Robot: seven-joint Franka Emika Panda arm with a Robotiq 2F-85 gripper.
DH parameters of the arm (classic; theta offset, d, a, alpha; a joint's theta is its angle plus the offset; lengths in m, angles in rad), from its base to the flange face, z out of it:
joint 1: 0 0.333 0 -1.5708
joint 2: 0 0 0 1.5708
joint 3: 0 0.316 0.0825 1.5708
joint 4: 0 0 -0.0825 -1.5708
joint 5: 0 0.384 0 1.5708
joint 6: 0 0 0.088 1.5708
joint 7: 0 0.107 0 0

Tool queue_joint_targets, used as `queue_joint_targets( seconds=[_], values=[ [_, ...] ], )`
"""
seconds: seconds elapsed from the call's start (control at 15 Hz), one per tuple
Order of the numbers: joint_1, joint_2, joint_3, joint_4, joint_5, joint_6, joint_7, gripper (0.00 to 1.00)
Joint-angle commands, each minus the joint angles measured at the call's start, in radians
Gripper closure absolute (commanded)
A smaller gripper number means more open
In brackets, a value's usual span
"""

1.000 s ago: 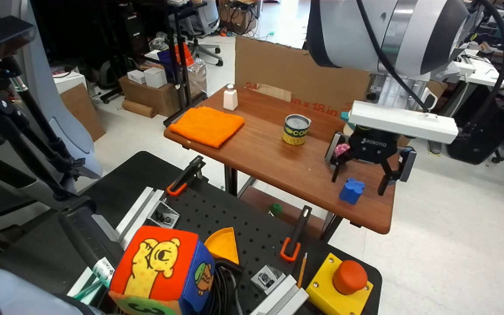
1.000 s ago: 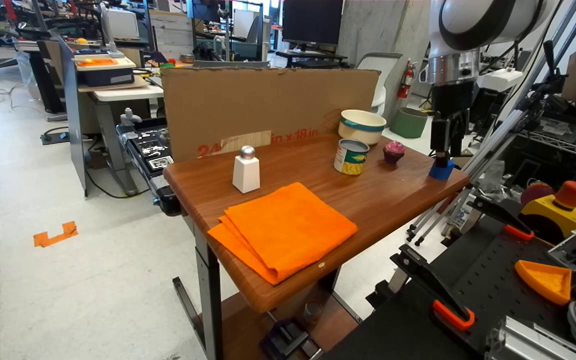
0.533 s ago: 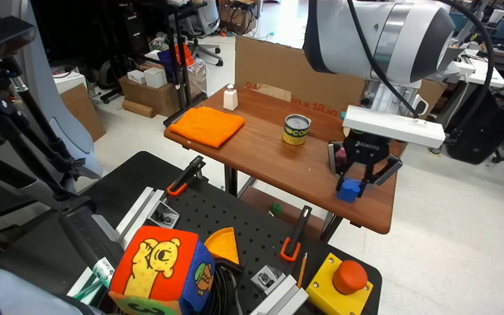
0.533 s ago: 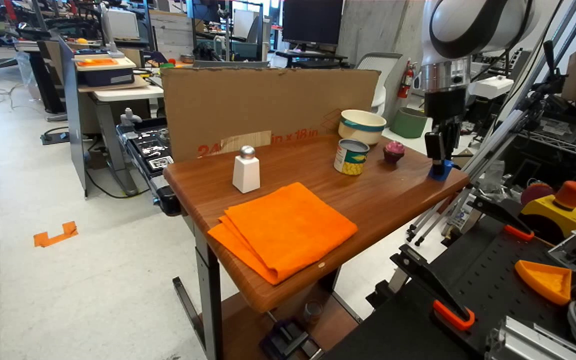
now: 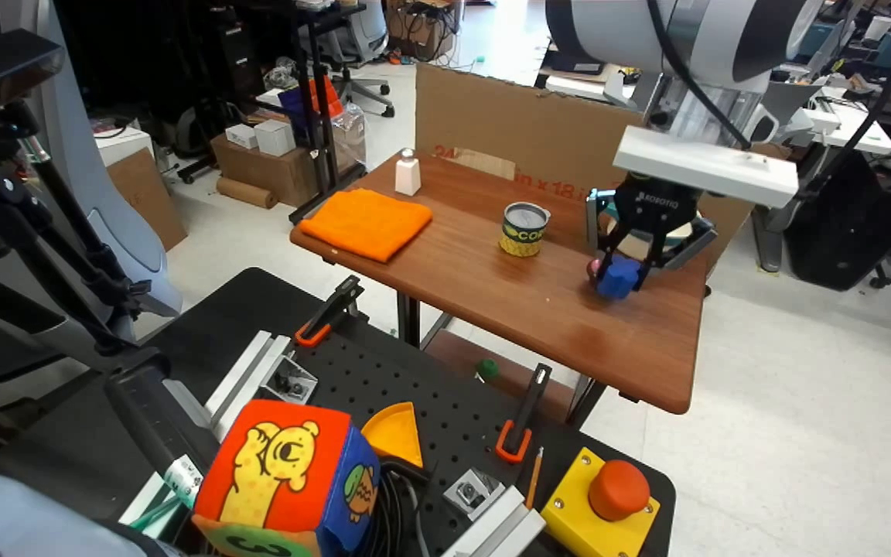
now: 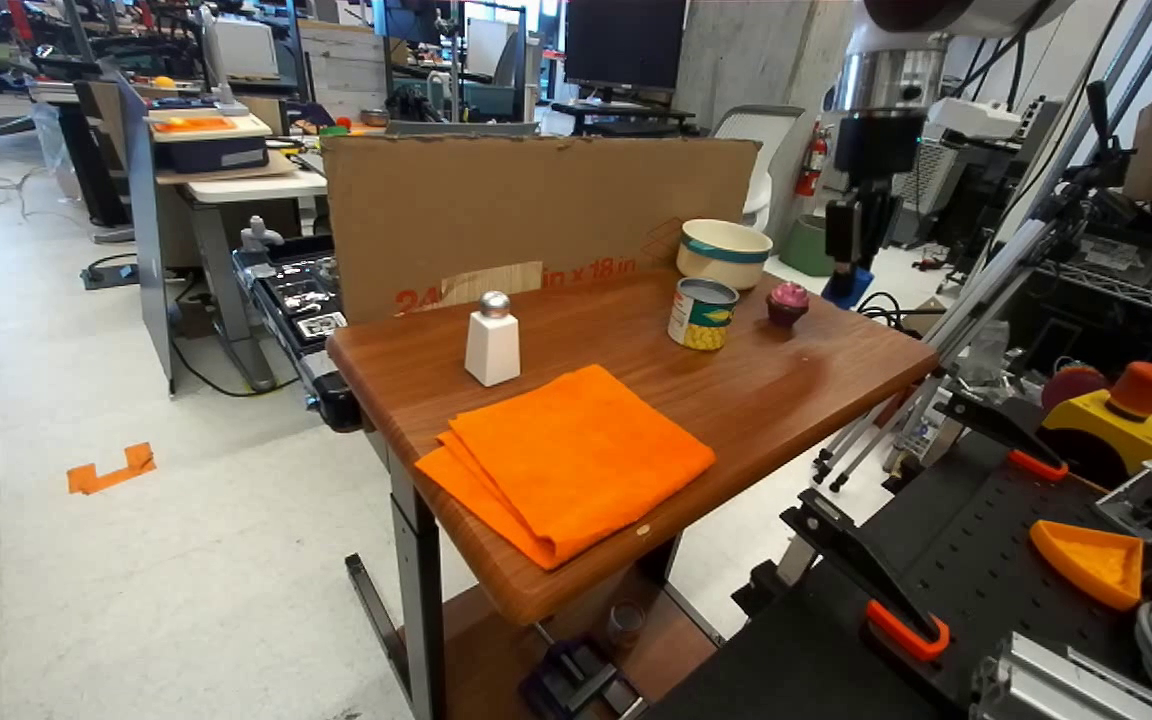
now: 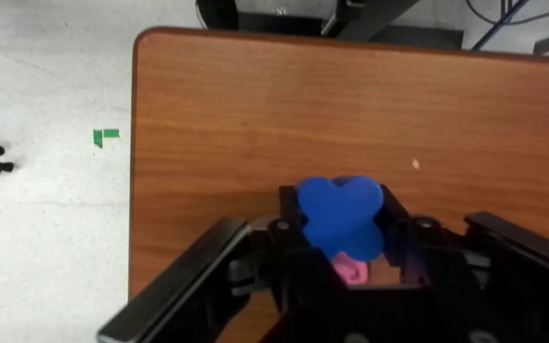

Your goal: Put the blue block inside the white pot

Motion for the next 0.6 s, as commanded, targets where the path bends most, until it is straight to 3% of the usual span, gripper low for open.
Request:
queue_joint_targets(
  seconds=[0.0, 0.27, 0.53],
  values=[
    [-0.014, -0.098, 0.043, -0.006, 0.113, 0.067, -0.042, 0.84],
    [0.018, -0.122, 0.051, 0.062, 0.175, 0.132, -0.009, 0.84],
    [0.053, -0.059, 0.037, 0.177, 0.161, 0.194, 0.083, 0.84]
  ],
)
